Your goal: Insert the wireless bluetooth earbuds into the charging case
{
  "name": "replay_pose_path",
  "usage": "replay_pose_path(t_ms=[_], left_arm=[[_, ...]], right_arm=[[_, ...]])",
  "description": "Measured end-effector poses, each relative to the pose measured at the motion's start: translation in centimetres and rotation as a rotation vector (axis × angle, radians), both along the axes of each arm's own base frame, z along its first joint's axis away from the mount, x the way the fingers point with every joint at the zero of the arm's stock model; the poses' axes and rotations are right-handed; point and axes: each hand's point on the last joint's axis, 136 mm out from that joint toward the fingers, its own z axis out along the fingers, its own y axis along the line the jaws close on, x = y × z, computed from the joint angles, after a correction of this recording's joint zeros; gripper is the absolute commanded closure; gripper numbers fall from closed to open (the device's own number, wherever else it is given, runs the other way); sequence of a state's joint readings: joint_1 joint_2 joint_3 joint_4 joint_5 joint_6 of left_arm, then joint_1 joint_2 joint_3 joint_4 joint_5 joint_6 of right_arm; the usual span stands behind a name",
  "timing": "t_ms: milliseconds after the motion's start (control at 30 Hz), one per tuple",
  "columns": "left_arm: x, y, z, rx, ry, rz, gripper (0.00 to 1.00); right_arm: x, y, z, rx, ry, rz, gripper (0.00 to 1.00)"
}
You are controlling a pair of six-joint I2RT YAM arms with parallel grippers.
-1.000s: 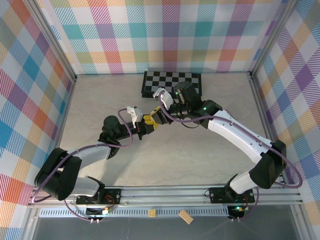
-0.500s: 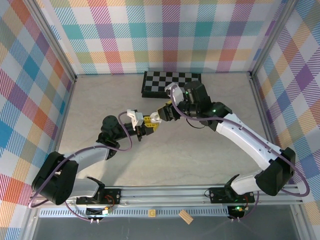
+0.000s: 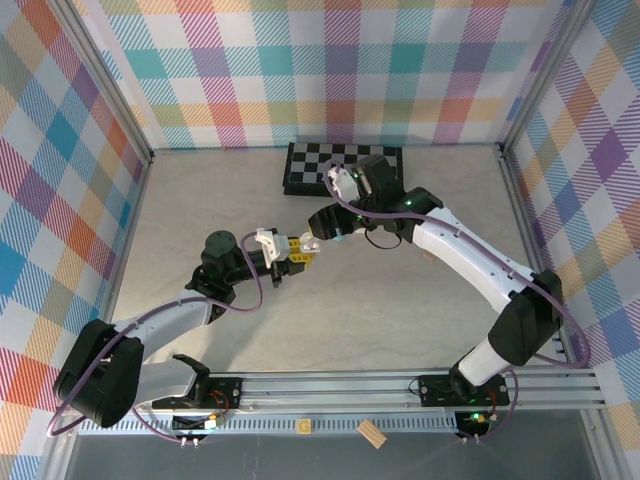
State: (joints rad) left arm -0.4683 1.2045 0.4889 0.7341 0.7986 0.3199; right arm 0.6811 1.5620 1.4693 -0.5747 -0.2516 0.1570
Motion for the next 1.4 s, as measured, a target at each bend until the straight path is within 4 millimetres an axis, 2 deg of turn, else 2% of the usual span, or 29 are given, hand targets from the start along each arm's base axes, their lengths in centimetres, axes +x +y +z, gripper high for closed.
replay_pose_path(t_ms=[333, 500, 633, 767, 1000, 1233, 1300, 1400], left_arm=[[-0.2, -0.1, -0.4, 0.005, 0.038, 0.0, 0.96], [0.1, -0.1, -0.2, -0.013, 0.064, 0.011, 0.96], [0.0, -0.1, 0.3, -0.029, 0.06, 0.006, 0.96], [-1.1, -0.3, 0.8, -0.037, 0.065, -0.052, 0.95], [-3.0, -0.8, 2.8, -0.053, 0.055, -0.164, 0.95], [-4.5, -1.0, 3.1, -0.045, 0.073, -0.218, 0.95], [-4.6, -1.0, 3.1, -0.042, 0.082, -0.22, 0.95], [-4.4, -1.0, 3.0, -0.037, 0.097, -0.21, 0.95]], right_arm=[[-1.1, -0.1, -0.1, -0.012, 0.002, 0.103, 0.33], [-3.0, -1.0, 0.6, -0.052, -0.045, 0.187, 0.37], [-4.4, -1.6, 2.9, -0.046, -0.154, 0.255, 0.35], [-6.3, -2.0, 5.0, -0.02, -0.304, 0.371, 0.3], [-9.1, -1.2, 4.8, -0.042, -0.48, 0.607, 0.3], [-9.5, 0.0, 3.0, -0.06, -0.491, 0.705, 0.47], [-9.5, 0.2, 2.6, -0.062, -0.482, 0.718, 0.59], [-9.8, 0.2, 2.4, -0.06, -0.473, 0.732, 0.69]])
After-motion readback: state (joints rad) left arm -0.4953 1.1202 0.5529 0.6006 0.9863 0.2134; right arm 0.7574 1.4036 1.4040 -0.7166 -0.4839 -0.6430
